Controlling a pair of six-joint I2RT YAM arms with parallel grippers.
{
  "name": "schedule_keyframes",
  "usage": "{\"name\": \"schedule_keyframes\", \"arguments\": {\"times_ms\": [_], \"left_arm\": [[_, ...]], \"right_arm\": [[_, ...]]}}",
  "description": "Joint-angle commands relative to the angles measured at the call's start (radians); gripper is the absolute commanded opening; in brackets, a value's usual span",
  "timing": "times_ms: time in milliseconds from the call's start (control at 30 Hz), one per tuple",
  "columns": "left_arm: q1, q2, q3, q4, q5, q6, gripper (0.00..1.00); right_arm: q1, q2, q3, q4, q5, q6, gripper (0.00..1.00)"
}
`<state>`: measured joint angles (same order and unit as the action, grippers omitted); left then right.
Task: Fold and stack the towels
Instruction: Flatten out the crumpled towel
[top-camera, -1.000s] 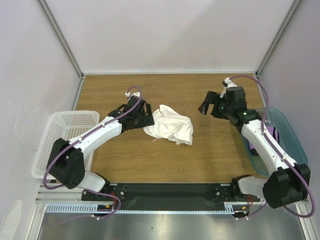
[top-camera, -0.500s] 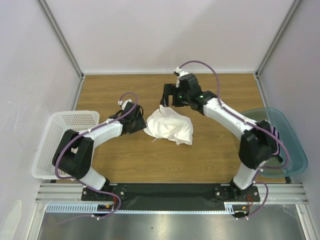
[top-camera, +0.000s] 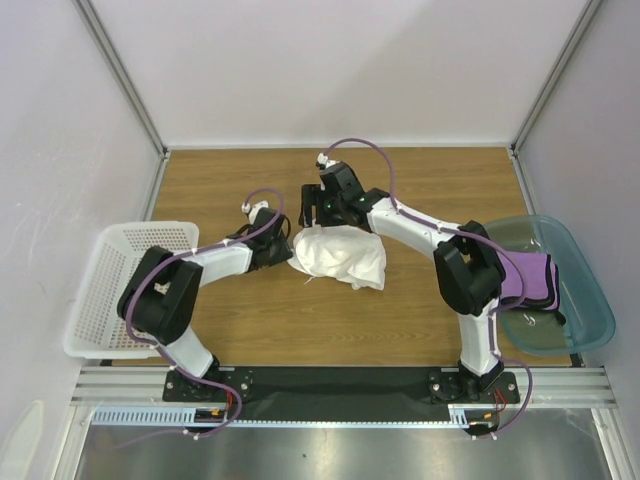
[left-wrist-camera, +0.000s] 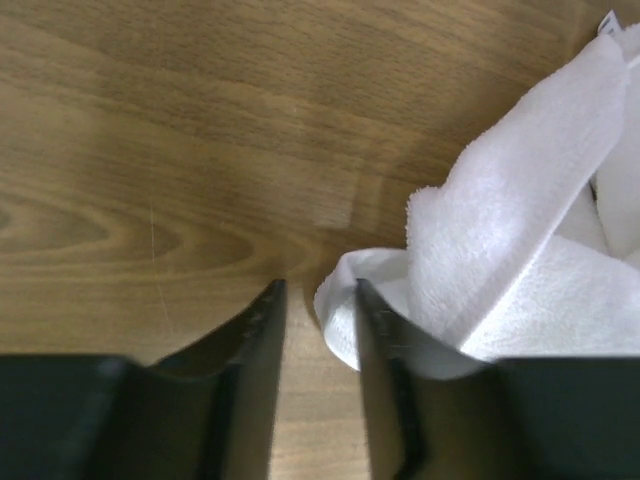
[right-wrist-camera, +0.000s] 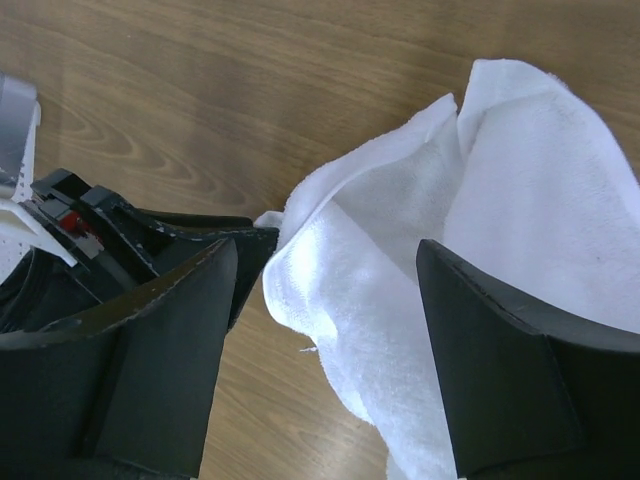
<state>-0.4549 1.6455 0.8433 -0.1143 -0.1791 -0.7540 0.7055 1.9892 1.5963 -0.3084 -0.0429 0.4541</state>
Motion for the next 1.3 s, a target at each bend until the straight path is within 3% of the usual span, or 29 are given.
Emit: {"name": "schedule_keyframes", "arguments": {"times_ms": [0,333,433,467,600,833,1167,1267], "left_arm": [[0.004,0.014,-0.032,0.093,-0.003,0.013,0.33],[0.031,-0.004,-0.085,0.168,0.007,0.038,0.07],[0.042,-0.029,-0.102,0.176,0.009,0.053,0.00],[0.045,-0.035,-0.111,0.176,0.006,0.056,0.00],[0.079,-0.078,-0.115,0.154,0.009,0.068,0.00],[0.209,-0.185,-0.026,0.041,0.020,0.087,0.00],[0.369,-0.320,0.167,-0.070,-0.091,0.101,0.01],[0.450,-0.320,0.230,-0.087,-0.062,0.094,0.00]], "right_arm": [[0.002,0.048,0.044,0.064,-0.017,0.053,0.76],[0.028,0.184,0.125,0.111,-0.029,0.087,0.69],[0.032,0.207,0.155,0.112,-0.026,0.087,0.53],[0.032,0.217,0.162,0.111,-0.019,0.086,0.37],[0.031,0.194,0.209,0.062,0.027,0.046,0.00],[-0.053,-0.002,0.229,-0.011,0.224,-0.092,0.00],[-0.296,-0.314,0.113,-0.095,0.287,-0.189,0.00],[-0.349,-0.386,0.083,-0.109,0.296,-0.210,0.00]]}}
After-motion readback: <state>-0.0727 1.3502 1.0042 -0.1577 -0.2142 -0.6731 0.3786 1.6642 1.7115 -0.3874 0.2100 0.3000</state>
